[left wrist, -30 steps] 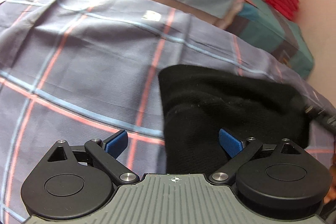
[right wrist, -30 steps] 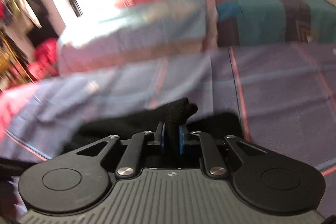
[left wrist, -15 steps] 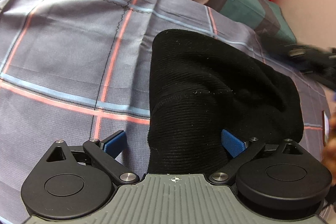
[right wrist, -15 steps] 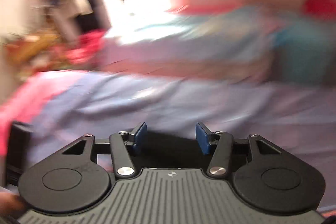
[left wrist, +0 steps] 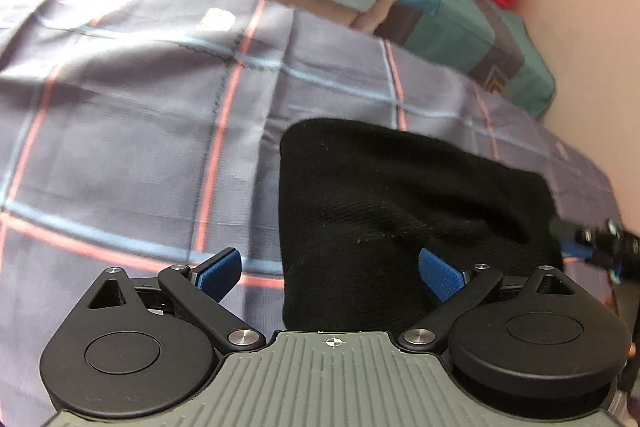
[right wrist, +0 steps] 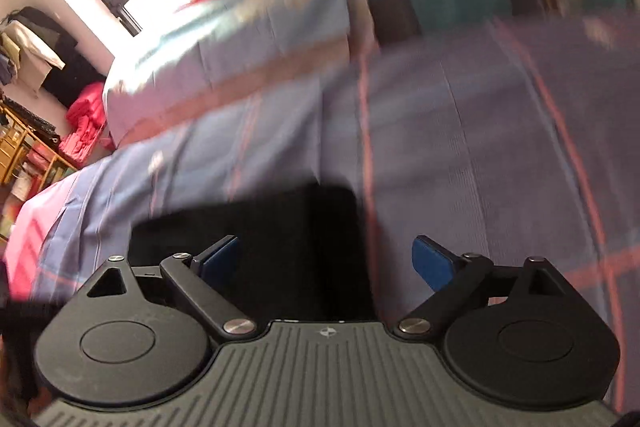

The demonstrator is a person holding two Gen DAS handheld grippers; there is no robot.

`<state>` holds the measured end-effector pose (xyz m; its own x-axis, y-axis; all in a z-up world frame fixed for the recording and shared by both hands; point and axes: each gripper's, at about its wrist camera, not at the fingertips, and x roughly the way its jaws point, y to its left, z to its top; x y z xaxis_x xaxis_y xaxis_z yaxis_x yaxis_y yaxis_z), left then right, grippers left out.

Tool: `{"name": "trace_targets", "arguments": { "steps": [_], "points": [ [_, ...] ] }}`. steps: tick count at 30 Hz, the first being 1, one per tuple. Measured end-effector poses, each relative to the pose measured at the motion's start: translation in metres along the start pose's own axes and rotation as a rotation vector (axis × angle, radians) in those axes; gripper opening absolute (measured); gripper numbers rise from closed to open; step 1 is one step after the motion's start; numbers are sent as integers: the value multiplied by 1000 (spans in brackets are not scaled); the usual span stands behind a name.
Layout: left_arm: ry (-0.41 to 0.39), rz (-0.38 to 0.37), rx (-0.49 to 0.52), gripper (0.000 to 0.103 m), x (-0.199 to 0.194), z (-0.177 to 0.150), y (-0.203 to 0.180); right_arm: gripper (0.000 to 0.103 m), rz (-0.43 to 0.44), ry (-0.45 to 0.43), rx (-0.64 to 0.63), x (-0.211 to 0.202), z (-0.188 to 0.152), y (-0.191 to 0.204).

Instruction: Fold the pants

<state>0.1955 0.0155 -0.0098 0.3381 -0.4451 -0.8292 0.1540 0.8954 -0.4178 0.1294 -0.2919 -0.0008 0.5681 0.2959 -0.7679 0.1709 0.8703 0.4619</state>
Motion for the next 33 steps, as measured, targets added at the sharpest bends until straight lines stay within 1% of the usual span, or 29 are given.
{"name": "trace_targets", "arguments": {
  "steps": [1,2,3,4,5,6,7,9,11,13,16,18,19,22,23,24,25,26,27,28,29,30,31,33],
  "points": [
    [47,-25,-1,103,11,1,1,93,37,35,36,3,-9,-3],
    [92,-64,-19,103,23,0,3,94,74,36,58,9,-17,-7],
    [106,-103,-52,103,29,-1,5,93,97,-12,53,8,-23,-8],
    [91,-110,-76,103,30,-2,5,86,104,-15,60,6,-24,-9],
    [91,-110,-81,103,29,-1,1,55,127,-4,80,10,-21,-10],
    [94,-129,-75,103,27,-1,-5,49,152,10,108,11,-20,-11],
    [78,-105,-44,103,21,-2,-16,44,160,1,97,9,-19,-10],
    [44,-71,14,103,5,-5,-37,41,202,-14,89,-6,-16,-12],
    [20,-83,39,103,-15,-10,-53,41,252,-28,111,-24,-13,-15],
    [0,-124,53,103,-43,-18,-71,41,269,-48,107,-45,-14,-15],
    [-44,-156,93,103,-81,-38,-98,41,295,-66,118,-92,-25,-19],
    [-52,-169,118,103,-96,-56,-117,41,298,-73,147,-123,-41,-25],
    [-43,-186,128,103,-102,-66,-123,41,299,-76,165,-134,-50,-28],
    [-11,-211,157,103,-100,-99,-132,43,265,-81,213,-154,-86,-37],
    [18,-201,174,103,-92,-109,-133,46,232,-75,233,-154,-102,-45],
    [65,-162,196,103,-76,-121,-134,53,182,-62,249,-149,-118,-54],
    [99,-105,220,103,-59,-131,-135,55,98,-42,249,-142,-131,-62],
    [133,-45,238,103,-44,-140,-136,61,-19,-7,249,-132,-140,-68],
    [184,32,253,103,-27,-148,-134,68,-10,-23,267,-130,-149,-75],
    [198,62,261,103,-18,-156,-132,68,34,-62,298,-135,-155,-78],
    [175,39,237,103,-22,-158,-127,68,13,-74,319,-140,-158,-79],
    [171,27,219,103,-27,-158,-125,71,-23,-85,308,-145,-160,-77],
    [165,25,221,103,-33,-158,-124,76,-49,-97,273,-150,-163,-74],
    [134,69,256,103,-49,-162,-126,77,-125,-106,236,-159,-167,-72]
  ]
}}
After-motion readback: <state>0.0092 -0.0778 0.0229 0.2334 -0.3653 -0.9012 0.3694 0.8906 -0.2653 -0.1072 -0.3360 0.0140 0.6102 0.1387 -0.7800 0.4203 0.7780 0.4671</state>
